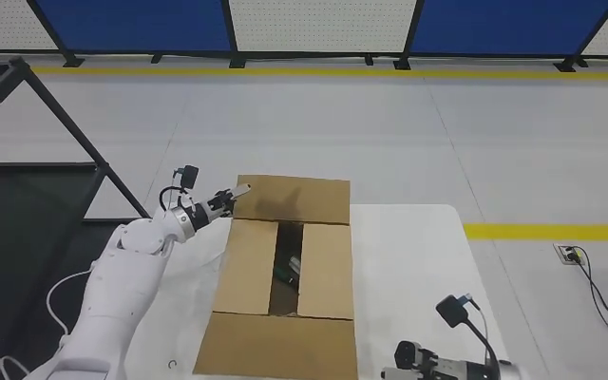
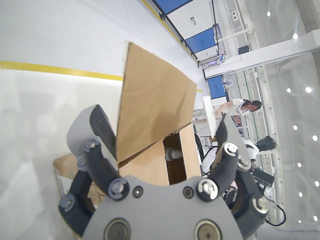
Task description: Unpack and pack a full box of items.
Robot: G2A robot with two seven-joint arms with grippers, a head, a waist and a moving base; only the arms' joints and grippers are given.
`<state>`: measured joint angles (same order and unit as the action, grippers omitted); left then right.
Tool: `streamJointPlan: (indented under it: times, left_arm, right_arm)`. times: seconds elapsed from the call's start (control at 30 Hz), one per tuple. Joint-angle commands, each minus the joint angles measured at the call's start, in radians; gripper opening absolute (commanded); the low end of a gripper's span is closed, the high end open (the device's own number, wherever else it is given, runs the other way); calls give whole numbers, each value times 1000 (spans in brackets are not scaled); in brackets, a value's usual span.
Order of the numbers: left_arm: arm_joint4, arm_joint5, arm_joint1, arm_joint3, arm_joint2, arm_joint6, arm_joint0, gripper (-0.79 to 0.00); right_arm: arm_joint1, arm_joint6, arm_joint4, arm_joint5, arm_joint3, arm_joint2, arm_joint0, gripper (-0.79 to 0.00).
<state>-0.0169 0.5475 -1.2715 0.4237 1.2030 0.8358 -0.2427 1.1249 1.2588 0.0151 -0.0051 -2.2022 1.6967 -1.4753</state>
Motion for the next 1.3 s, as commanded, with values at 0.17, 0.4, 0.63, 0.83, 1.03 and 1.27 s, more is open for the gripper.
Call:
streamJointPlan:
  times: [0.17,0.4,0.63,0.83,1.03,1.27]
  left_arm:
    - [25,12,14,55,17,15,-40,0]
    - [84,-15,11,105,25,-17,-75,0]
    - [120,21,13,150,29,5,-104,0]
    - [119,71,34,204,58,27,-141,0]
    - [90,101,55,301,82,11,-199,0]
    - [38,113,82,436,116,-15,-287,0]
  right_arm:
    - [-10,-15,-5,1,-9,-4,-3,0]
    - [-19,-23,0,6,-10,-34,14,0]
    - [-31,-2,24,27,-13,-58,28,0]
    - [-45,39,46,96,12,-25,11,0]
    - [-59,119,101,203,94,-60,45,0]
    - [-67,164,95,184,113,-157,93,0]
